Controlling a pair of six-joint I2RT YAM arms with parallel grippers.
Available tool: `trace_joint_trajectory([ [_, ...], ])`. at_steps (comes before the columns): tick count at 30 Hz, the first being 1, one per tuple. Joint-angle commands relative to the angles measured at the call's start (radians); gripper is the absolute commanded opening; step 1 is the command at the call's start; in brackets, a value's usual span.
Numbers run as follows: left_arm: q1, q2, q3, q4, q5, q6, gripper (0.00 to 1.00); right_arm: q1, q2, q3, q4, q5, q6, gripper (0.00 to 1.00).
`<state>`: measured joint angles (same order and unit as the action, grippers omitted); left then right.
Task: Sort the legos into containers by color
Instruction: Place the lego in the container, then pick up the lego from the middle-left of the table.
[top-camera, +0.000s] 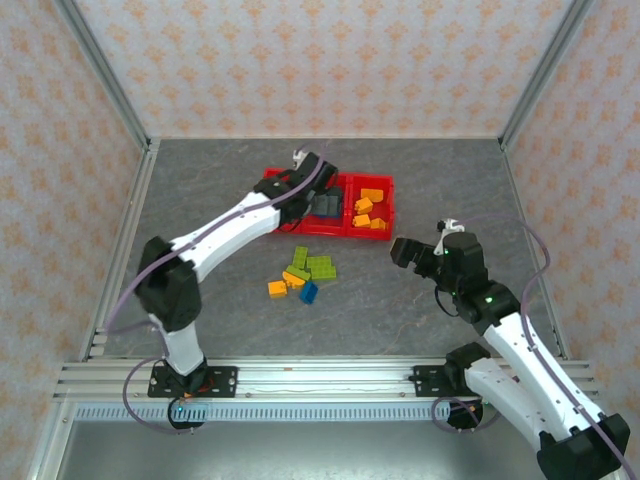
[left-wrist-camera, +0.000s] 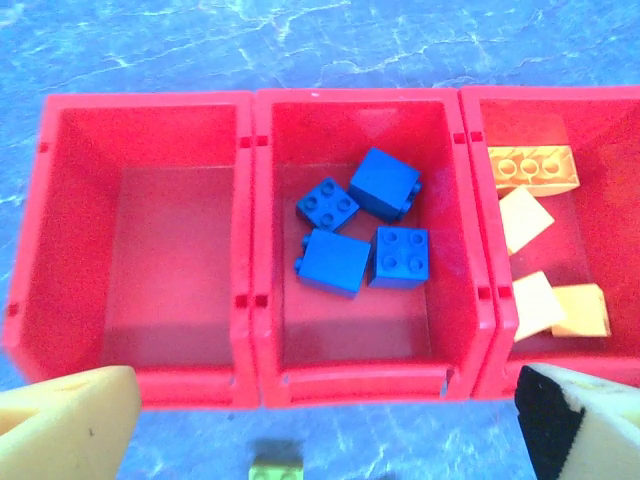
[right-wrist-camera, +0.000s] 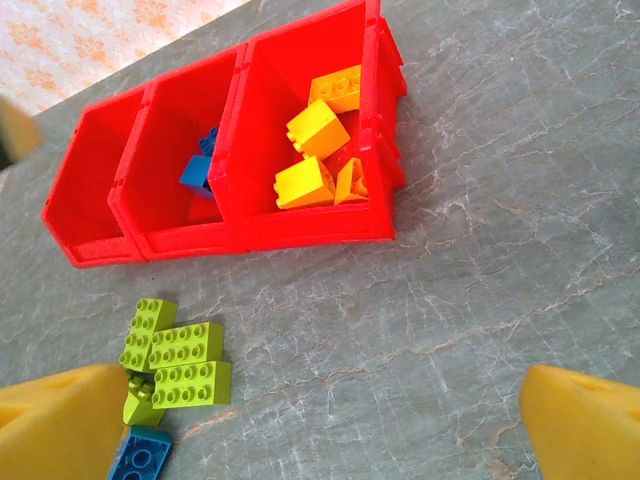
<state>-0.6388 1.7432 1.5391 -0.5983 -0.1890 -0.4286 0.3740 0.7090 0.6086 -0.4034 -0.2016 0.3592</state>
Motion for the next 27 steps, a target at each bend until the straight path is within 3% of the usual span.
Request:
trace_joint_trajectory([
  [1,0.002,-0.09,-0.142,0.033,0.019,-0.048,0.99,-0.003,0.017,-0.005,0.025,0.003,0.001,1.0],
  [7,-0.042,-0.286,-0.383,0.023,0.058,-0.146,0.99,-0.003,0.053,-0.002,0.026,-0.011,-0.007,1.0],
  [14,-0.179,-0.454,-0.576,0.056,0.149,-0.235,0.99,-0.004,0.053,0.004,0.016,-0.035,-0.02,1.0],
  [19,-0.268,-0.486,-0.645,0.063,0.17,-0.3,0.98,-0.004,0.097,0.051,-0.017,-0.018,-0.043,1.0],
  [27,-0.301,-0.45,-0.743,0.133,0.209,-0.342,0.95,-0.003,0.041,0.025,-0.007,-0.017,-0.045,1.0],
])
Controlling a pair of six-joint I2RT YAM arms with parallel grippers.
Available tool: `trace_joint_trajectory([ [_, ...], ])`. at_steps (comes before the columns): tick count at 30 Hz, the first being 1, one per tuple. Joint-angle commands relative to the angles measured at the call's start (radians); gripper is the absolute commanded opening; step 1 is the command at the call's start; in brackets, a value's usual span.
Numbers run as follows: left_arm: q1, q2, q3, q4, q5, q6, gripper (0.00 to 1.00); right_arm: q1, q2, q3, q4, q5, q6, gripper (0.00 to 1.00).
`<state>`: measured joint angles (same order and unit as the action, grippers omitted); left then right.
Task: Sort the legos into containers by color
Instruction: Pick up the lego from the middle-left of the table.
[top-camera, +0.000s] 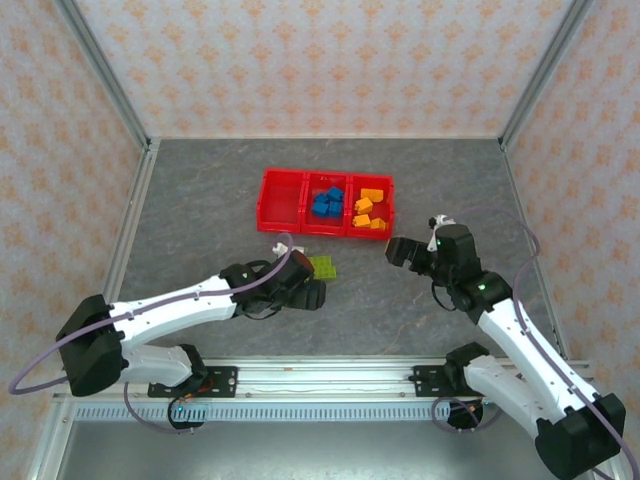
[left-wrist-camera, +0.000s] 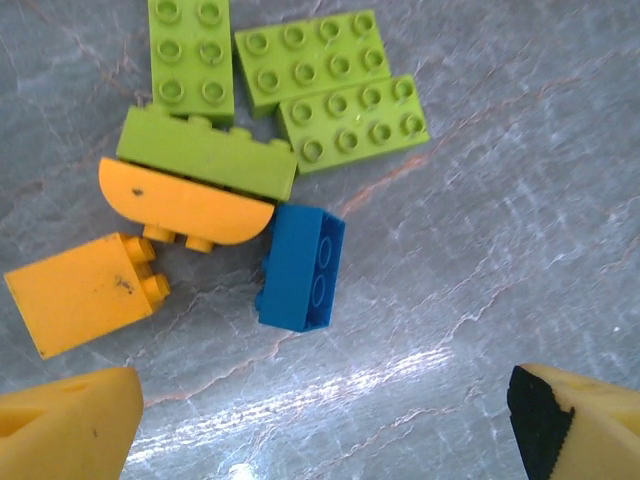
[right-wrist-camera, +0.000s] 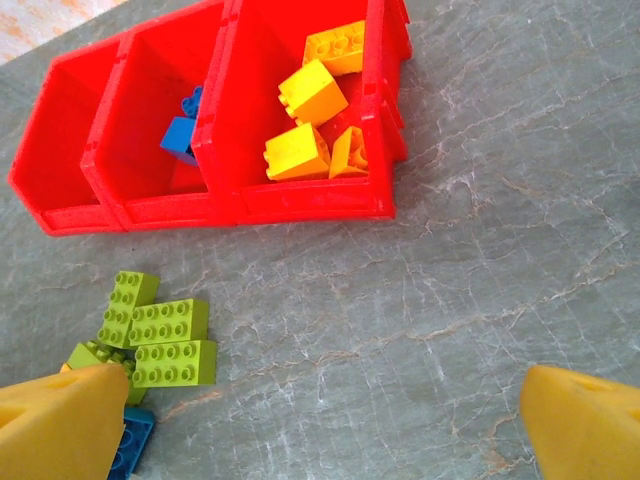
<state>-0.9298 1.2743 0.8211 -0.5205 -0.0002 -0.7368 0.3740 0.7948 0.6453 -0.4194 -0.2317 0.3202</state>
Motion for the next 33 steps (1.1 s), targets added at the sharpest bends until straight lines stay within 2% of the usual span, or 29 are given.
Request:
trace_joint_trajectory([
  [1,-0.011,0.028,-0.036,0.068,0.024,-0.039,0.95,-0.004,-0.059,-0.021,0.021,0.007,-0.006,1.0],
  [5,-0.018,0.075,-0.044,0.12,0.038,-0.042,0.93,-0.004,-0.058,-0.029,0.034,0.01,-0.006,1.0],
  [13,-0.018,0.203,0.014,0.142,0.044,-0.036,0.81,-0.003,-0.024,-0.022,0.027,0.001,-0.009,1.0],
  [19,-0.007,0.267,0.049,0.134,0.012,-0.04,0.81,-0.003,-0.039,-0.025,0.028,0.005,-0.007,1.0],
  [27,0.064,0.3,0.047,0.18,0.07,-0.033,0.67,-0.003,-0.028,-0.027,0.027,0.009,-0.006,1.0],
  [33,0.075,0.327,0.056,0.214,0.1,-0.014,0.59,-0.002,-0.007,-0.025,0.026,0.015,-0.001,1.0],
])
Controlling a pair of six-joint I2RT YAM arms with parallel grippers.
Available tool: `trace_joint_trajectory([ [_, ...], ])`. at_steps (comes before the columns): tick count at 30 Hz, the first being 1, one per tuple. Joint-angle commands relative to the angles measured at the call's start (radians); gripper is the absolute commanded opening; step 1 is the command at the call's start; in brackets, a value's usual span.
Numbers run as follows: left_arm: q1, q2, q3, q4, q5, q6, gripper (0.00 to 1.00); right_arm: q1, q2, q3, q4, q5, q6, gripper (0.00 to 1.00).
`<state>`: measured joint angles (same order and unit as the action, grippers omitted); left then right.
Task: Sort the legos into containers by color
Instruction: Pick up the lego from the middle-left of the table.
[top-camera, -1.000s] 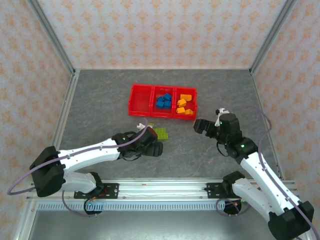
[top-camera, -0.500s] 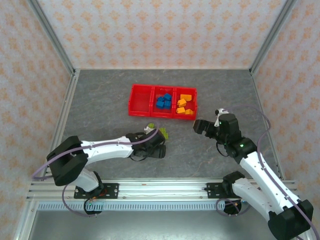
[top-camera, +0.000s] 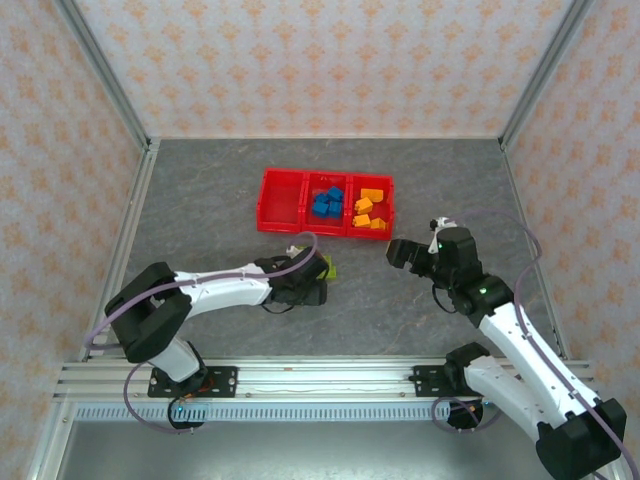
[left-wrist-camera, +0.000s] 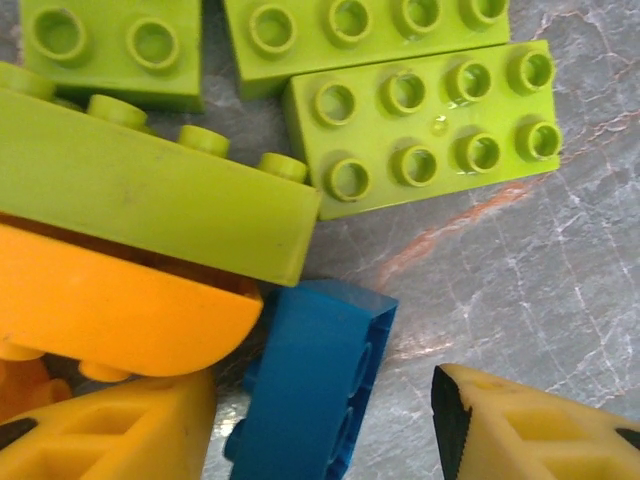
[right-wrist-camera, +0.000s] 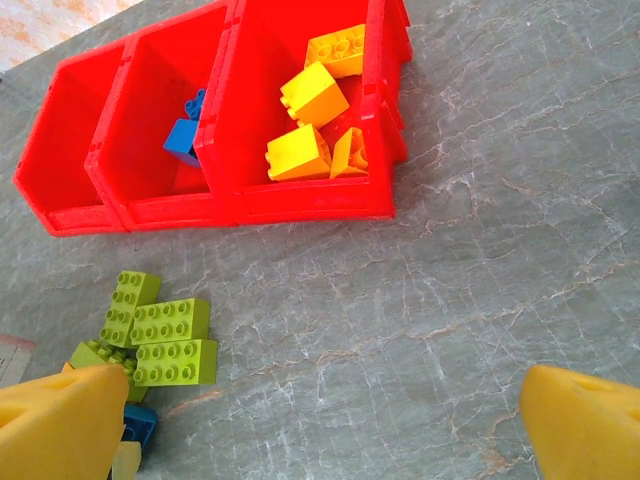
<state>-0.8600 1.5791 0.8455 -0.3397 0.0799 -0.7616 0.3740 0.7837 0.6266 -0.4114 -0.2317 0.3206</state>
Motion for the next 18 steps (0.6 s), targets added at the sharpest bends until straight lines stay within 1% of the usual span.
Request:
trace_joint_trajectory([
  [1,0.006,0.034,0.037,0.03,0.02,0.014,0.58,-0.003,0.007,-0.007,0.019,0.016,-0.003,1.0],
  [7,0.007,0.089,0.063,0.034,0.031,0.034,0.51,-0.002,0.008,-0.004,0.017,0.02,-0.003,1.0],
  [11,0.006,0.096,0.079,0.031,0.025,0.04,0.46,-0.002,0.0,-0.005,0.016,0.025,0.001,1.0],
  [18,0.004,0.114,0.099,0.012,-0.003,0.042,0.3,-0.002,-0.006,-0.004,0.017,0.031,0.003,1.0],
])
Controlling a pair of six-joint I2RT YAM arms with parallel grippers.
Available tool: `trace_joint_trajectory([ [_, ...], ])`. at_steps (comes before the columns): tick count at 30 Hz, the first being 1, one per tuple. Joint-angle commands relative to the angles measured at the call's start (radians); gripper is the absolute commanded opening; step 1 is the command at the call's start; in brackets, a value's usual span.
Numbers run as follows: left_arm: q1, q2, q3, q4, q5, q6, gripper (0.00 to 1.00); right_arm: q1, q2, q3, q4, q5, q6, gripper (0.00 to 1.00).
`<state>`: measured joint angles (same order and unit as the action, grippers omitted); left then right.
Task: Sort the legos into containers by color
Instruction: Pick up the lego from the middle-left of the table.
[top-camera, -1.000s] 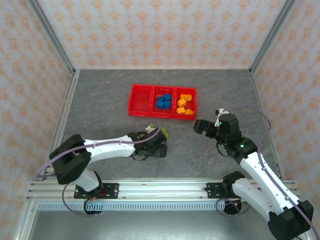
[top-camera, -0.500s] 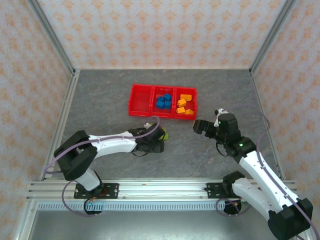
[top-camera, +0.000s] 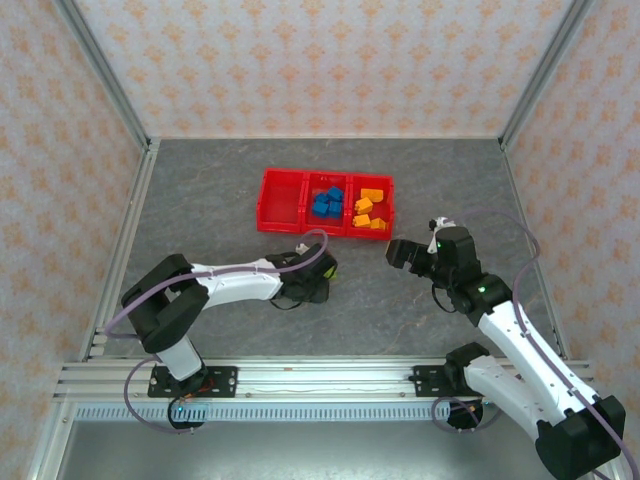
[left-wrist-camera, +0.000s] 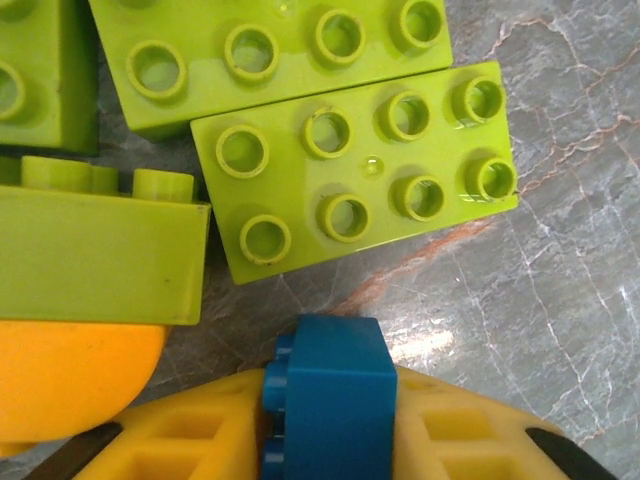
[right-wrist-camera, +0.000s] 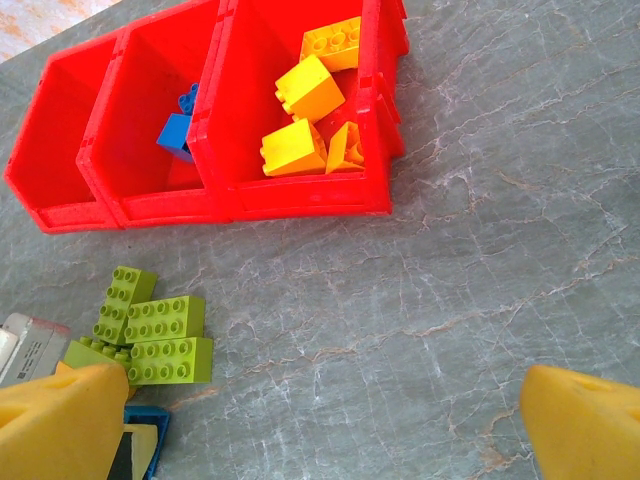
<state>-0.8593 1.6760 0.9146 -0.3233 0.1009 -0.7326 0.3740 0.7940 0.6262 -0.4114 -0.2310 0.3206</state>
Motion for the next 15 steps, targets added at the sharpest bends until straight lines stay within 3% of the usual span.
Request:
trace_joint_trajectory([
  [1,0.001,0.019,0.033,-0.006,-0.026,0.013,0.29,-0.002,-0.017,-0.003,0.017,0.029,0.003,1.0],
  [9,-0.004,-0.005,0.075,-0.049,-0.061,0.024,0.16,-0.004,-0.047,-0.006,0.019,0.049,0.011,1.0],
  [15,-0.012,-0.107,0.198,-0.154,-0.171,0.046,0.13,-0.002,-0.076,-0.003,0.023,0.076,0.018,1.0],
])
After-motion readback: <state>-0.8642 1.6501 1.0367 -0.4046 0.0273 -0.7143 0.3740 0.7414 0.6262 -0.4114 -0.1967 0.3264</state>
